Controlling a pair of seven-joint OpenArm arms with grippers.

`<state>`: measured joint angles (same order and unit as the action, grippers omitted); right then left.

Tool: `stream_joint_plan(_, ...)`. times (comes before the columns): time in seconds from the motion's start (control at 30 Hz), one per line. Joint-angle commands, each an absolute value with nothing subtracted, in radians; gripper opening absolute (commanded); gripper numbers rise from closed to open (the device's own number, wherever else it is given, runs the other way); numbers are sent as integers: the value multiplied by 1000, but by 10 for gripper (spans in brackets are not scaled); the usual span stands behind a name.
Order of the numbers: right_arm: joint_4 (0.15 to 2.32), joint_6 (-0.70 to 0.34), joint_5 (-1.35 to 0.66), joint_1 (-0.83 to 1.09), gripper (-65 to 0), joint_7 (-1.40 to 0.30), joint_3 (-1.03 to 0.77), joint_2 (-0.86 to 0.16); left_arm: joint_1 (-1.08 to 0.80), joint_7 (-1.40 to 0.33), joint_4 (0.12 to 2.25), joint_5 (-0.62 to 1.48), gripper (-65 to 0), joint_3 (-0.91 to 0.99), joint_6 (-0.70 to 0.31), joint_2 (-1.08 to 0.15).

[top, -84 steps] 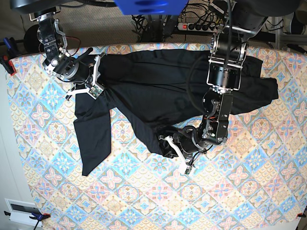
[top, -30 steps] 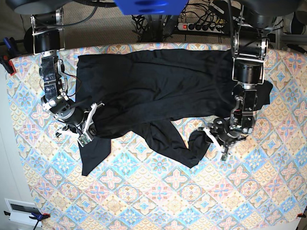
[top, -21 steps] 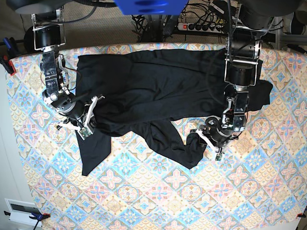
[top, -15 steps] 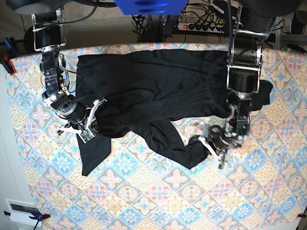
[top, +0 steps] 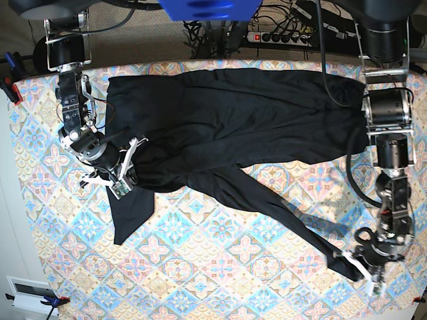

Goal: Layout the t-shirt on the table in an organized manner, then fold the t-shirt properly
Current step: 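Release the sleeve and move the left gripper back to the shirt edge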

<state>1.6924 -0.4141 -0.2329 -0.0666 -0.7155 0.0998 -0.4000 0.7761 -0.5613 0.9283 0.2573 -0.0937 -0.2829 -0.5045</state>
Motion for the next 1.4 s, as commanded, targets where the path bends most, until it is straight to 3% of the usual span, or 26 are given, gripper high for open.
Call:
stream_joint_plan(0.0, 1704, -409, -237, -87, -650, -693, 93, -414, 826, -539, 944, 257, -650, -90, -278, -533)
stream_joint_plan(0.37, 1655, -407, -237, -90, -650, -693, 91, -414, 866, -421, 944, 254, -648, -82, -271, -604)
stream_joint_plan(0.5, 1649, -407, -237, -90, -650, -693, 91, -414, 826, -424, 944, 251, -638, -88, -200, -604)
stream_joint_plan(0.6, 1649, -407, -237, -90, -650, -693, 91, -414, 803, -490, 944, 251, -552, -90, -171, -605)
stream_joint_plan(0.77, 1612, -407, -237, -90, -650, -693, 91, -389, 756, -585, 944, 265, -331, -82, -139, -605)
stream_joint_plan(0.83, 1589, -407, -237, -90, -650, -693, 91, -358, 727, -585, 944, 265, -294, -77, -139, -605)
stream_joint_plan(0.97, 1570, -407, -237, -114, -650, -693, 91, -320, 636, -610, 969, 288, -301, 25, -139, -582)
stream_joint_plan(1.1, 1549, -407, -237, -173, -650, -693, 91, -285, 444, -774, 1194, 369, -325, 176, -142, -565)
stream_joint_plan(1.27, 1523, -407, -237, -220, -650, -693, 91, -283, 225, -903, 1466, 467, -339, 186, -142, -552)
stream_joint_plan(1.37, 1521, -407, -237, -234, -650, -693, 91, -282, 128, -914, 1509, 472, -336, 185, -142, -552)
